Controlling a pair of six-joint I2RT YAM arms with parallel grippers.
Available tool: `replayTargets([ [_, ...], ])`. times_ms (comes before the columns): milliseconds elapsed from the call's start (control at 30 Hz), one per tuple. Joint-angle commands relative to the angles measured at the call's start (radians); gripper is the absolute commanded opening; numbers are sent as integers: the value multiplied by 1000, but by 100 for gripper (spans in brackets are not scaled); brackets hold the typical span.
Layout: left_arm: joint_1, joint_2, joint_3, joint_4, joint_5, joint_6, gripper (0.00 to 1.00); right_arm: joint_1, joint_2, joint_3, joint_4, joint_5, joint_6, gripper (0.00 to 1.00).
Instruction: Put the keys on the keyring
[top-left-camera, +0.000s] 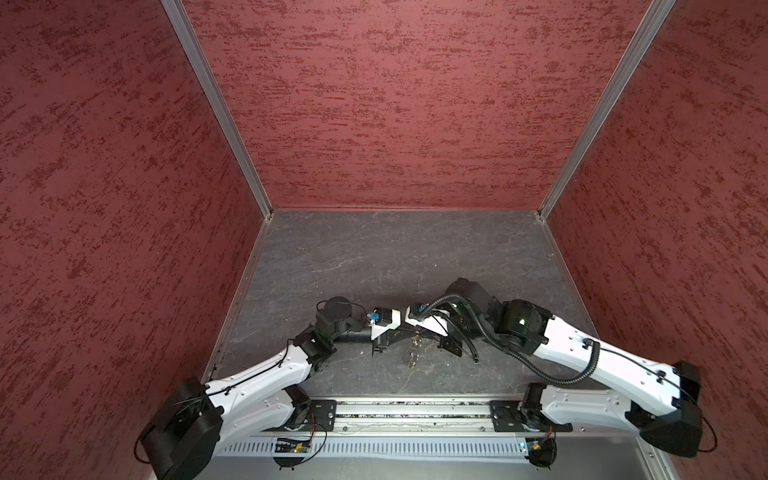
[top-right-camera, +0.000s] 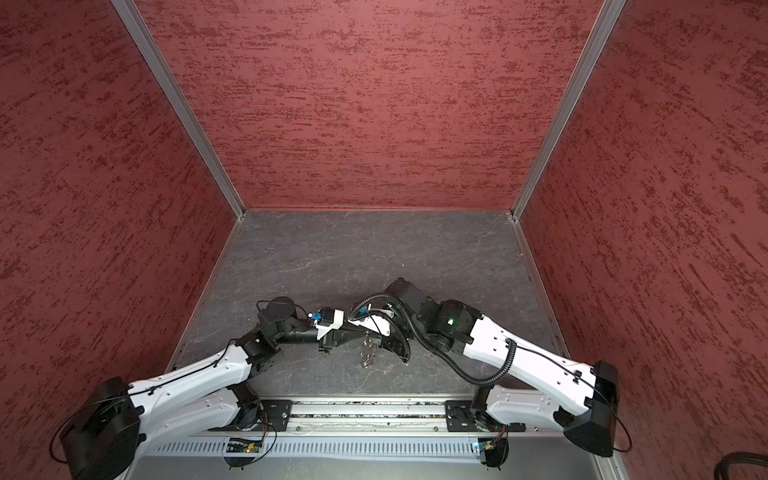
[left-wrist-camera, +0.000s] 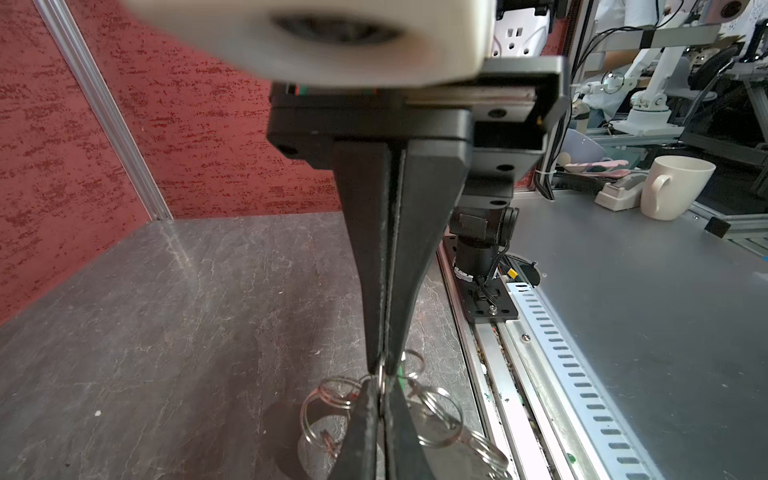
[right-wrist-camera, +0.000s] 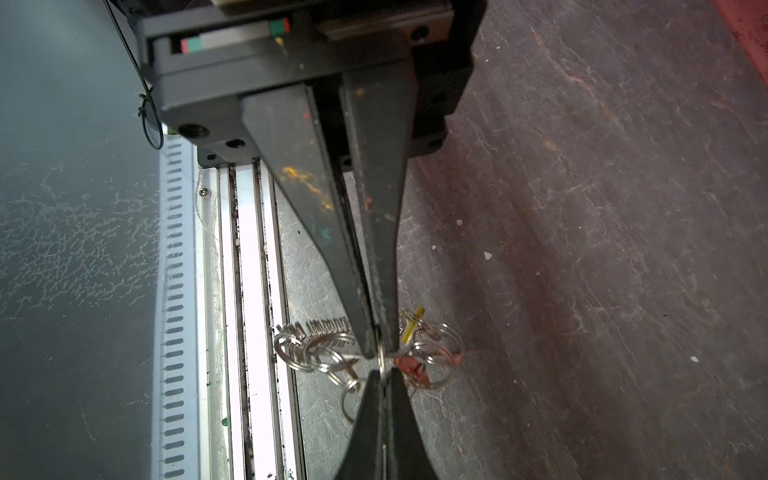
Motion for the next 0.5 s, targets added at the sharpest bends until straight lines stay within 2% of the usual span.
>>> replayTargets([
  [0,1,8,10,16,46,-3,6,3,-1,22,57,-28,-12,0],
  [367,0,25,26,-9,47,11,9,2,-3,16,83,-27,-14,0],
  [467,0,22,32,-9,50,10,5,2,0,15,88,-27,-14,0],
])
